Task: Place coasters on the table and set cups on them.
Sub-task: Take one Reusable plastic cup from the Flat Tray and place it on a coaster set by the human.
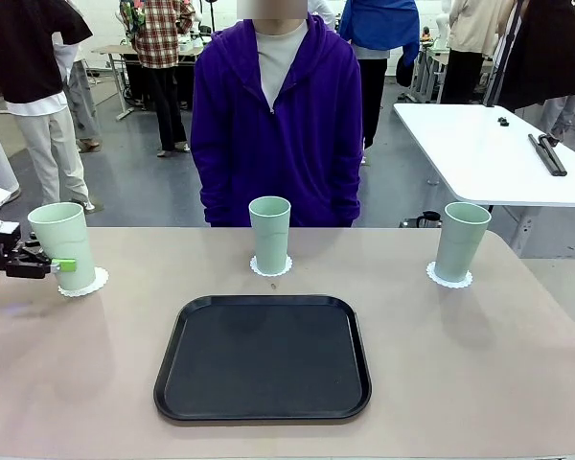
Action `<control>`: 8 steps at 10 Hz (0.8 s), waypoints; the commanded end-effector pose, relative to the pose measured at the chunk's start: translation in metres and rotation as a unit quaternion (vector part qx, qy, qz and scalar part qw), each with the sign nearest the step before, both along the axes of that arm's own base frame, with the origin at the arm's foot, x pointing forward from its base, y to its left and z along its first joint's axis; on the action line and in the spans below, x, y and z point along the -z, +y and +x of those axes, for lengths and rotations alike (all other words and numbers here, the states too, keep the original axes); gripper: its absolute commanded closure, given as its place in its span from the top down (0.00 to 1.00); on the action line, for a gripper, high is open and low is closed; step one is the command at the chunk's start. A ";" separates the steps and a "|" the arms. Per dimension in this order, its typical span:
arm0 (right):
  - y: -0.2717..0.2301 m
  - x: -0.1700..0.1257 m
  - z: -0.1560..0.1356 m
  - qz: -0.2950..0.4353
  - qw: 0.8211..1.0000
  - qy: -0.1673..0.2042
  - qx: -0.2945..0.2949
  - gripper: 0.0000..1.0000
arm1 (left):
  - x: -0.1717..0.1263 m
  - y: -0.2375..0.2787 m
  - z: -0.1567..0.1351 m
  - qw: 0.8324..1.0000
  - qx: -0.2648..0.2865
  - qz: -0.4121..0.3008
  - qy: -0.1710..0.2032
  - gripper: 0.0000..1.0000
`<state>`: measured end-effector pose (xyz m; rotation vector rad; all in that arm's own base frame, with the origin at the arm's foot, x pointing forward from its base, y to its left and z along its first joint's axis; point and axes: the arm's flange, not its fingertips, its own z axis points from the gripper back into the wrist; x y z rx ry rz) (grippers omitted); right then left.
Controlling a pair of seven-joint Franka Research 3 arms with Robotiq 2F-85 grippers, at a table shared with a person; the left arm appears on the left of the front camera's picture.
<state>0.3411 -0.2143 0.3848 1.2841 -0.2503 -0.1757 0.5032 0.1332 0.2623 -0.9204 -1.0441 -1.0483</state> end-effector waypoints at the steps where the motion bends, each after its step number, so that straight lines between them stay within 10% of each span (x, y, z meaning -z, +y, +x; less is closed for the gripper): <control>1: 0.001 0.000 -0.001 0.003 1.000 -0.005 -0.001 1.00 | -0.007 0.002 0.004 1.000 0.001 0.006 0.020 0.85; 8: 0.001 0.000 -0.001 0.003 1.000 -0.005 -0.001 1.00 | 0.008 0.002 0.015 0.999 0.031 -0.032 -0.020 0.85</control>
